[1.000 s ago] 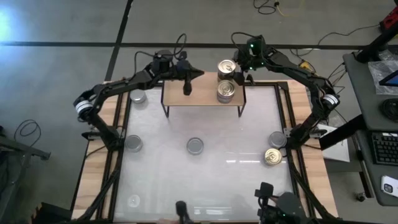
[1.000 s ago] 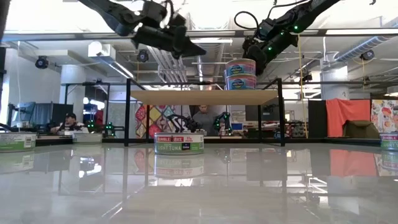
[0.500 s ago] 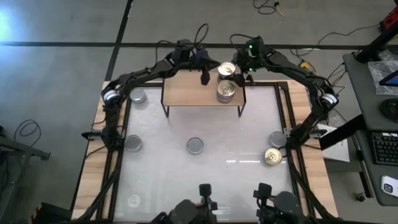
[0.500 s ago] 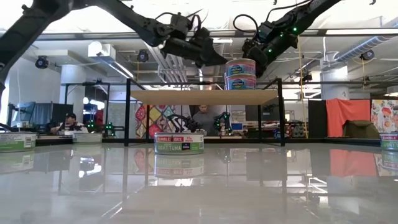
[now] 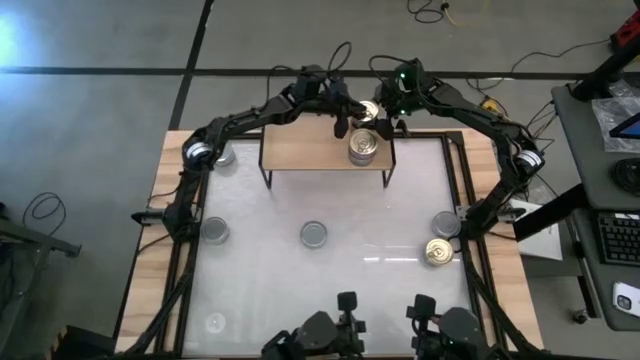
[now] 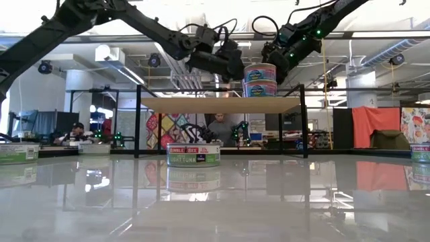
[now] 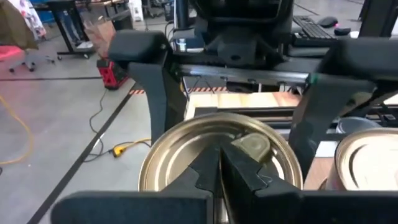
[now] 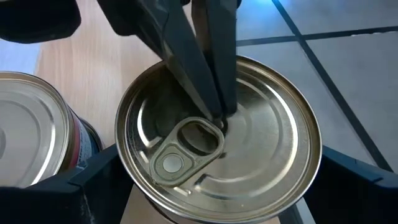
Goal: Stack canned seafood by type on shelf
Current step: Stack the blue tuna can on top of the blue tuna can on the shelf
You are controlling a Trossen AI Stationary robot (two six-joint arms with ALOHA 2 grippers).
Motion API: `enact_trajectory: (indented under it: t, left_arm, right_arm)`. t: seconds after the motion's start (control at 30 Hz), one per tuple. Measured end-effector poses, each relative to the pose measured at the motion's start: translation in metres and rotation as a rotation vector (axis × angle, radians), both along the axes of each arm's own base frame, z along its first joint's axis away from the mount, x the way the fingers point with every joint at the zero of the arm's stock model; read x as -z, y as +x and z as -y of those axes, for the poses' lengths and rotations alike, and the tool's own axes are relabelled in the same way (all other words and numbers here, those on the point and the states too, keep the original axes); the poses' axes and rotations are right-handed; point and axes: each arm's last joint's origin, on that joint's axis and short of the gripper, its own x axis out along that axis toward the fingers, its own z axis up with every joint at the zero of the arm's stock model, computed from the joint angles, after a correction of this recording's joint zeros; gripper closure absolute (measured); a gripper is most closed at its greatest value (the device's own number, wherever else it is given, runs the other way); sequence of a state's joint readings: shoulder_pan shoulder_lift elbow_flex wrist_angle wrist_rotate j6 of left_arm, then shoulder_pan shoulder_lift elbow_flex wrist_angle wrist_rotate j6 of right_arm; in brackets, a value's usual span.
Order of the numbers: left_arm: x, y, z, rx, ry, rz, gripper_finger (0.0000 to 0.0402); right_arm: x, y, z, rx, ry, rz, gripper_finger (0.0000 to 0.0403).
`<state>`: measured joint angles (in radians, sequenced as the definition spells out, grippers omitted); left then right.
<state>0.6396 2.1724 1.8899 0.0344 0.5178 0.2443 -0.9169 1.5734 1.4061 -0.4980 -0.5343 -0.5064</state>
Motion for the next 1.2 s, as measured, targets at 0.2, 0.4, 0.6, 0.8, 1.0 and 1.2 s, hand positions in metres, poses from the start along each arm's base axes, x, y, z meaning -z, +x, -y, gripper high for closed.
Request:
enact_trajectory:
  t: [0.2,0.4,0.6,0.8,1.0,1.2]
  left_arm:
    - [0.0000,0.0016,-0.0014,0.004,-0.009,0.005,0.0401]
    - [0.0010,0.0015,-0.0007,0.016,-0.019,-0.003,0.0401]
    - [0.0011,0.0014,-0.0007,0.016,-0.020,-0.004,0.0401]
    - [0.0012,0.0015,-0.0005,0.016,-0.021,-0.005,0.0401]
    - [0.0020,0.0013,-0.0004,0.018,-0.018,-0.012,0.0401]
    - [0.0020,0.0009,-0.0001,0.019,-0.014,-0.019,0.0401]
  right_arm:
    - [0.0004,0.0000,-0.0001,0.007,0.012,0.003,0.0032]
    - [0.0008,0.0001,-0.0001,0.027,0.038,0.008,0.0010]
    - [0.0010,0.0002,-0.0001,0.047,0.061,0.012,0.0005]
    - [0.0011,0.0012,-0.0009,0.045,0.062,0.012,0.0004]
    - [0.0006,0.0021,-0.0011,0.044,0.056,0.015,0.0003]
    - [-0.0003,0.0024,-0.0010,0.053,0.068,0.018,0.0003]
